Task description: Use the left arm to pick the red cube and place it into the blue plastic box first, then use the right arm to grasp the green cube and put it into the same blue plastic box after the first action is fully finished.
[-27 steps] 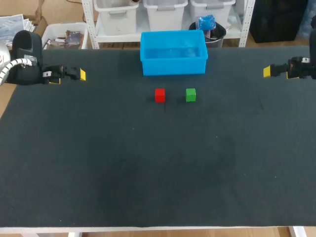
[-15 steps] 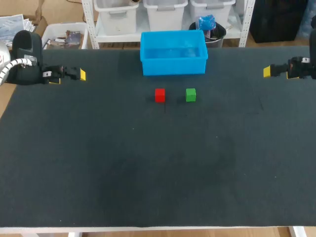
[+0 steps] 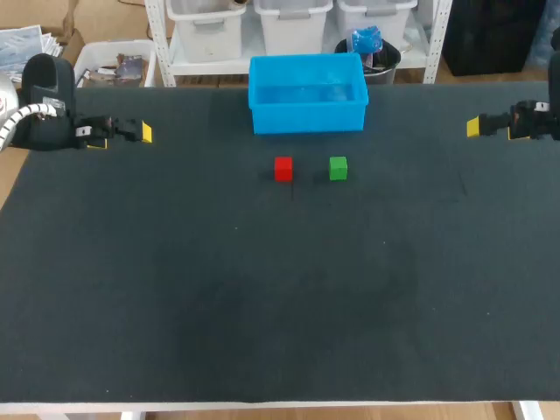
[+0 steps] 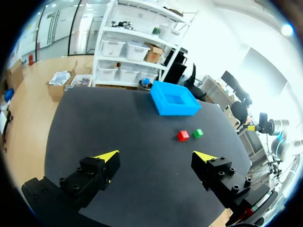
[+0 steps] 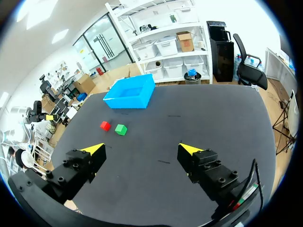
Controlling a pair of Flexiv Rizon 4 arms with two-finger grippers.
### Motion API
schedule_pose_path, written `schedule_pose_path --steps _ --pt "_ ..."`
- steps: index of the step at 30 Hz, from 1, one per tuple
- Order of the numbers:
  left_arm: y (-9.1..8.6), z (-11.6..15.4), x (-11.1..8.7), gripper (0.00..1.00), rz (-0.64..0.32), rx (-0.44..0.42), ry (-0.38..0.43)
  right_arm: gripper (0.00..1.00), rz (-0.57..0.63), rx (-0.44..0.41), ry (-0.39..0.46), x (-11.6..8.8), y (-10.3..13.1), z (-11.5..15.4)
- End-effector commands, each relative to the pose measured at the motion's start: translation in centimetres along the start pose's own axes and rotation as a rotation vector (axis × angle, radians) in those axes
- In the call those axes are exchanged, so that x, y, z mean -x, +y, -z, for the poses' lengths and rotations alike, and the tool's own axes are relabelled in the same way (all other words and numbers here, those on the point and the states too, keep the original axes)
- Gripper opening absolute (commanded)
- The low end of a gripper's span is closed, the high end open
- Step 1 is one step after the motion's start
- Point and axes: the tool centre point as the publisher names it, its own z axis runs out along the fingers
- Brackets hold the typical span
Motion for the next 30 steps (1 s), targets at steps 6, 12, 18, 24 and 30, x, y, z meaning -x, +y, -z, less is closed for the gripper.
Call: schedule_pose_path --steps 6,12,18,24,30 --pt "0.2 0.0 -0.1 1.0 -0.002 -0.008 -0.004 1.0 0.0 -0.002 0.001 0.0 0.0 -0.1" --pt "0.2 0.0 -0.1 1.0 -0.002 -0.008 -0.004 1.0 0.0 -0.002 0.001 0.0 0.0 -0.1" --pt "0.2 0.0 -0.1 1.0 -0.002 -0.008 -0.004 1.0 0.0 -0.002 0.001 0.0 0.0 -0.1" --pt "0.2 0.0 -0.1 1.0 -0.002 -0.008 -0.004 1.0 0.0 -0.002 0.001 0.0 0.0 -0.1" --pt "-1.0 -1.1 0.8 1.0 -0.023 0.032 0.042 1.0 0.0 -0.002 0.001 0.0 0.0 -0.1"
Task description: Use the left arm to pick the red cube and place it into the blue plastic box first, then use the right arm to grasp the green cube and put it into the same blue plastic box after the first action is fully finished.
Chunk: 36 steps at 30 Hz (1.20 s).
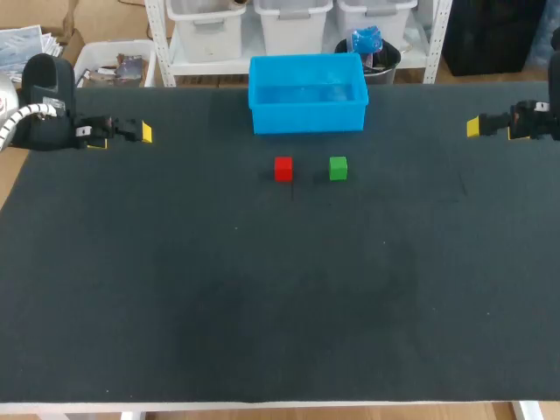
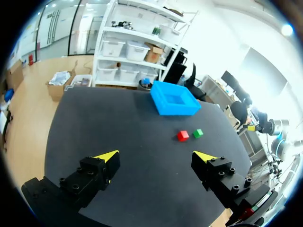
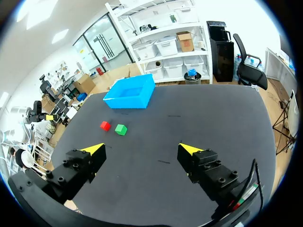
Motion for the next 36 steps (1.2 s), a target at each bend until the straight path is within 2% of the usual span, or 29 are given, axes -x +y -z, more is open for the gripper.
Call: schedule_pose_path --steps 1,5,9,15,18,36 --pt "-1.2 -1.3 1.2 1.0 -0.03 0.055 0.045 1.0 0.0 -0.002 0.001 0.1 0.0 -0.1" --pt "-3.1 -2.6 2.1 1.0 -0.074 0.13 0.067 1.0 0.0 -0.002 0.001 0.1 0.0 -0.1" --pt "-4.9 -3.9 2.8 1.0 -0.063 0.201 0.088 1.0 0.0 -0.002 0.001 0.1 0.0 -0.1" --pt "-7.2 -6.5 2.9 1.0 -0.045 0.227 0.119 1.0 0.0 -0.002 0.001 0.1 0.0 -0.1" --pt "-8.3 -7.1 2.9 1.0 -0.034 0.181 0.119 1.0 0.0 -0.002 0.001 0.1 0.0 -0.1" --pt "-8.3 -7.1 2.9 1.0 -0.034 0.181 0.119 1.0 0.0 -0.002 0.001 0.1 0.0 -0.1"
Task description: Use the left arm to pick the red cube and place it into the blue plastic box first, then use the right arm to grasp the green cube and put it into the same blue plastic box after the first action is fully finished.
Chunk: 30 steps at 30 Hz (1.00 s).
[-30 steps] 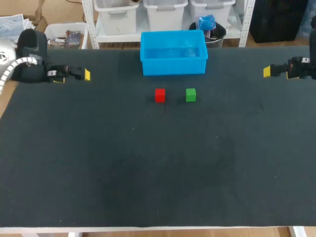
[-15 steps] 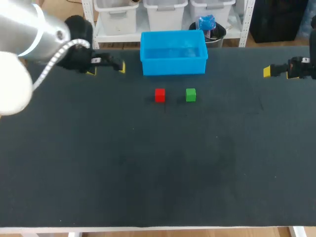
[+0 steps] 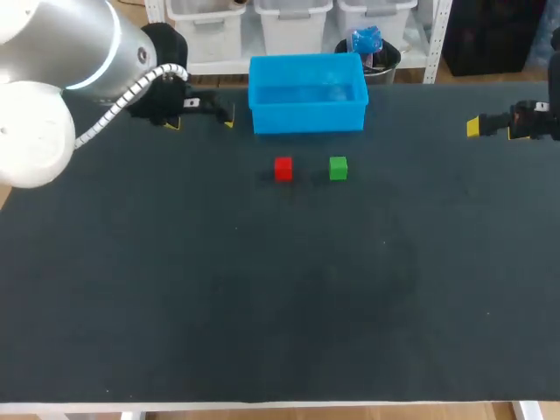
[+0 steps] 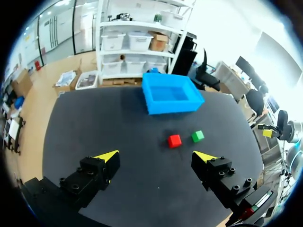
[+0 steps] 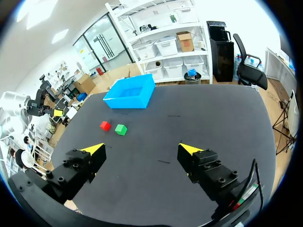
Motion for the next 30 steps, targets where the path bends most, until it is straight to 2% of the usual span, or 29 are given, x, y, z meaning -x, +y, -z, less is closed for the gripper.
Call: schedule_pose_path --steps 1,3,5,7,8,12,16,23,30 --pt "0.0 0.0 0.0 1.0 0.0 0.001 0.001 1.0 0.0 -0.002 0.001 0.0 0.0 -0.1" --pt "-0.4 -0.1 0.2 1.0 -0.008 0.006 0.011 1.0 0.0 -0.002 0.001 0.0 0.0 -0.1" --pt "-1.3 -0.6 0.5 1.0 -0.011 0.07 0.053 1.0 0.0 -0.002 0.001 0.0 0.0 -0.1" --pt "-2.2 -1.0 0.9 1.0 0.01 0.092 0.079 1.0 0.0 -0.002 0.001 0.0 0.0 -0.1" --pt "-2.6 -1.4 1.1 1.0 0.013 0.147 0.114 1.0 0.0 -0.002 0.001 0.0 0.0 -0.1" --pt "-5.1 -2.7 1.5 1.0 -0.023 0.183 0.149 1.0 0.0 -0.002 0.001 0.0 0.0 -0.1" --pt "-7.0 -4.2 1.7 1.0 -0.021 0.181 0.191 1.0 0.0 -0.002 0.001 0.0 0.0 -0.1" --pt "-8.3 -6.3 2.1 1.0 0.024 0.208 0.236 1.0 0.0 -0.002 0.001 0.0 0.0 -0.1" --pt "-8.5 -7.6 2.2 1.0 0.058 0.258 0.257 1.0 0.0 -0.002 0.001 0.0 0.0 -0.1"
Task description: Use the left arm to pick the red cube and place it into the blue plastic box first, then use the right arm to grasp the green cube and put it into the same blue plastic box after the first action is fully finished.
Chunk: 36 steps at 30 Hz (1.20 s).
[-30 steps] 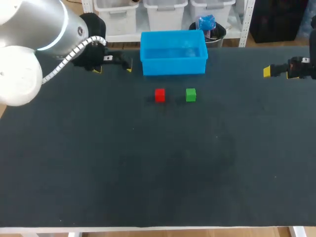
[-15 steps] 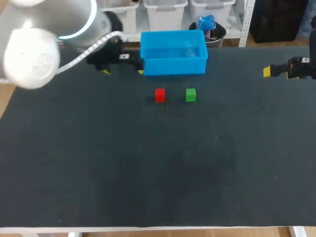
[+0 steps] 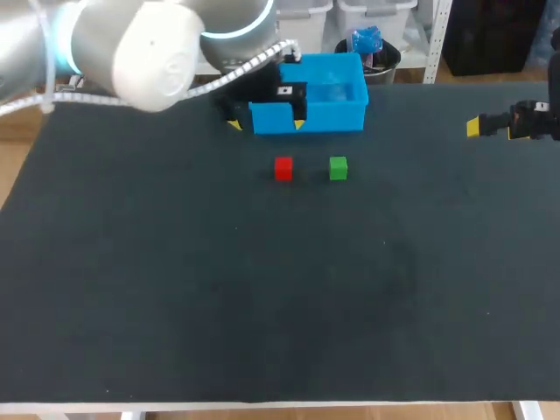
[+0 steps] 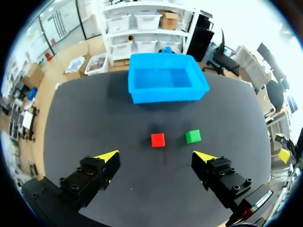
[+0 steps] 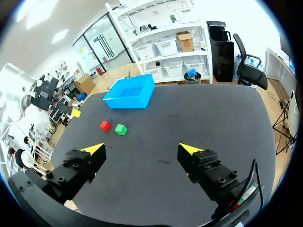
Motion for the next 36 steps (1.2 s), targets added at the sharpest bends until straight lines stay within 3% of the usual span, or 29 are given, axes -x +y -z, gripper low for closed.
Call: schedule_pose_path --steps 1,36 --pt "-0.8 -1.0 0.8 1.0 0.012 0.063 0.039 1.0 0.0 -0.002 0.001 0.0 0.0 -0.1" --pt "-0.6 -9.7 -0.7 1.0 0.12 0.052 0.058 1.0 0.0 -0.002 0.001 0.0 0.0 -0.1"
